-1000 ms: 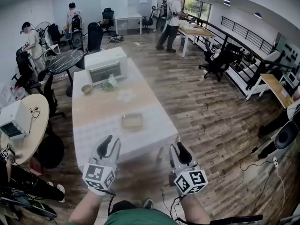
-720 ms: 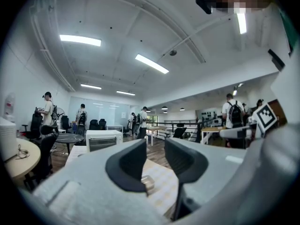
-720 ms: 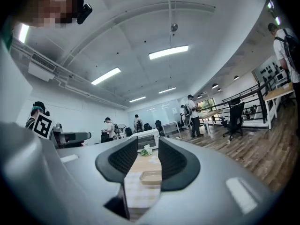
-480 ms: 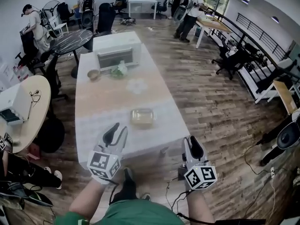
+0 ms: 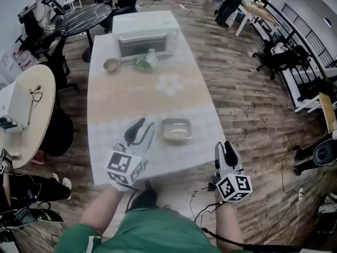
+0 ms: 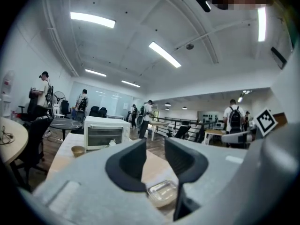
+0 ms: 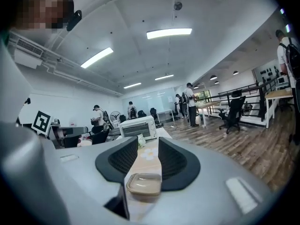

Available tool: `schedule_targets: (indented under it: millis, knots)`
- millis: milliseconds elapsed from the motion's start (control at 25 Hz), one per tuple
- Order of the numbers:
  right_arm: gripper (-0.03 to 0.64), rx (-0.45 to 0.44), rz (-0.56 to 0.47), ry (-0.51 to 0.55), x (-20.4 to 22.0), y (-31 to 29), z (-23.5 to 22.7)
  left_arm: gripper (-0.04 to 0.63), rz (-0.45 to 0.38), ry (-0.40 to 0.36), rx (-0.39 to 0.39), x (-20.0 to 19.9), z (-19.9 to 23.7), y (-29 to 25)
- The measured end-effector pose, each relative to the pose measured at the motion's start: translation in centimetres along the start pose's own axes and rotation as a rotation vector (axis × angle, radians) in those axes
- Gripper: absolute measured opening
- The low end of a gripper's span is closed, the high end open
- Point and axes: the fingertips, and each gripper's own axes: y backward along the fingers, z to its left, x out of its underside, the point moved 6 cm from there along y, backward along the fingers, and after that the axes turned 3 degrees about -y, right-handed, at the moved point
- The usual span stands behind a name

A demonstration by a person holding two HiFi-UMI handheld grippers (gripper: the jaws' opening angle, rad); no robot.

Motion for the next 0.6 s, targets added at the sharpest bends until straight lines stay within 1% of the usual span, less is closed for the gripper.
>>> schedule_targets:
  millis: [160, 360, 600]
  knots:
    - [0.137, 0.017, 0.06, -0.026, 1.4, -3.9, 0.0, 0.123, 0.04, 0.035, 0.021, 1.6, 3.0, -2.0]
    - [0.137, 0.037, 0.135, -0.085, 3.9, -7.7, -1.0, 0.123, 0.081, 0.068, 0.042, 4.0, 5.7, -3.7]
    - [0.136, 0.057, 0.236, -0.125, 7.0, -10.6, -3.3, 0.123, 0.148, 0.116, 0.042, 6.8, 6.8, -4.6]
